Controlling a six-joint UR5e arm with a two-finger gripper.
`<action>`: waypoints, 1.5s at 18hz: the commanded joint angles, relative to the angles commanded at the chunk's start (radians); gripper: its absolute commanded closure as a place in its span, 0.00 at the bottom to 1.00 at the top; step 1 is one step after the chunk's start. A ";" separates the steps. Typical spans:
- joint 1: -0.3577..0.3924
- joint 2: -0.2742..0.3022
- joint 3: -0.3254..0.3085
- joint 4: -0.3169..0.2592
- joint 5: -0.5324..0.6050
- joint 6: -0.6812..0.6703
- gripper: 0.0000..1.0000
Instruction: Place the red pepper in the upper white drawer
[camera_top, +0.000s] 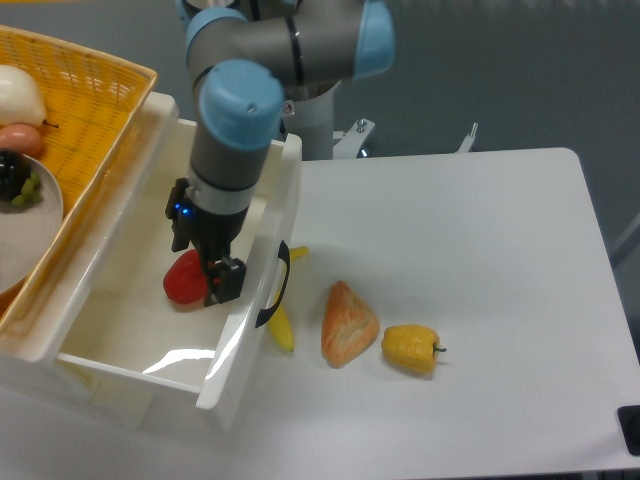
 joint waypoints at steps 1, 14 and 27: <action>0.008 0.000 0.008 0.000 -0.008 -0.015 0.01; 0.202 0.003 0.043 0.002 -0.198 -0.156 0.01; 0.354 -0.096 -0.032 0.043 0.066 -0.236 0.00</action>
